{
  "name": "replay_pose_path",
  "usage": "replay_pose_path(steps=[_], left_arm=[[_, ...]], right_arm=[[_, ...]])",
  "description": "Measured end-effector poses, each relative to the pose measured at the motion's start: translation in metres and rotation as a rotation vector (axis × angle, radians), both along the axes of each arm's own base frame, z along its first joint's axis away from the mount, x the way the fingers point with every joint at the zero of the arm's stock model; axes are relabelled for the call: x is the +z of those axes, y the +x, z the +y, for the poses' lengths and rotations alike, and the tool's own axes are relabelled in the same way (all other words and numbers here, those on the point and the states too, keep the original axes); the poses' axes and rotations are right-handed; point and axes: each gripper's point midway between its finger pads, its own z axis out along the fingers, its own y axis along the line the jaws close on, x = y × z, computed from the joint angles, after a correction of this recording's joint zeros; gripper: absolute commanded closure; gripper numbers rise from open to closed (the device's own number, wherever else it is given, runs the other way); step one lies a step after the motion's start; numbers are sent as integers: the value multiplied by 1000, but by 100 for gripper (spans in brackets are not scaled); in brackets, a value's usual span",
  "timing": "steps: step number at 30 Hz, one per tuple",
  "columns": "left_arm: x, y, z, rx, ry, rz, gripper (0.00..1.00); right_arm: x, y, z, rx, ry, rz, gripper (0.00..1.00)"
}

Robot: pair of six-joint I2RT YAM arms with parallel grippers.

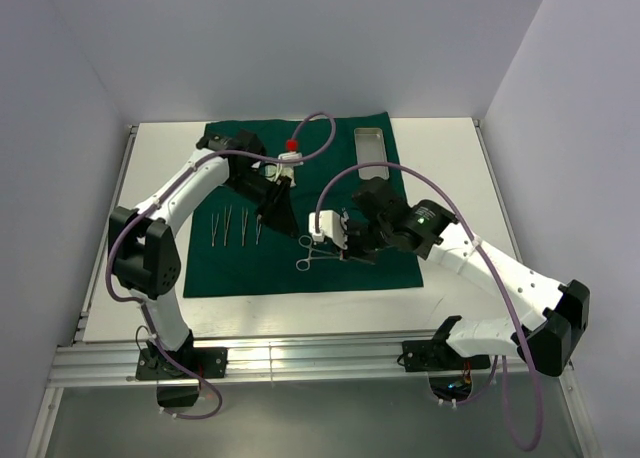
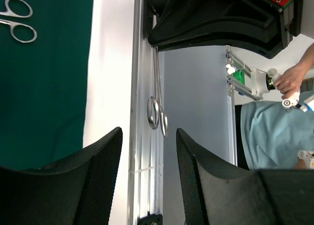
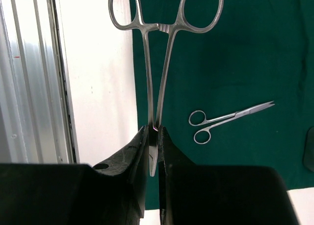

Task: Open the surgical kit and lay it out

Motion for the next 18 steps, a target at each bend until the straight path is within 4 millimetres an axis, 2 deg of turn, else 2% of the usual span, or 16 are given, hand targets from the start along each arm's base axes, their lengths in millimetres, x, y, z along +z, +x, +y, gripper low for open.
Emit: replay_pose_path(steps=[10, 16, 18], left_arm=[[-2, -19, -11, -64, 22, 6, 51], [-8, -24, -14, -82, 58, -6, 64], [-10, -26, -15, -90, 71, -11, 74]], right_arm=[[-2, -4, 3, 37, -31, -38, 100], [-4, -5, 3, 48, -49, -45, 100], [-4, -4, 3, 49, -53, -51, 100]])
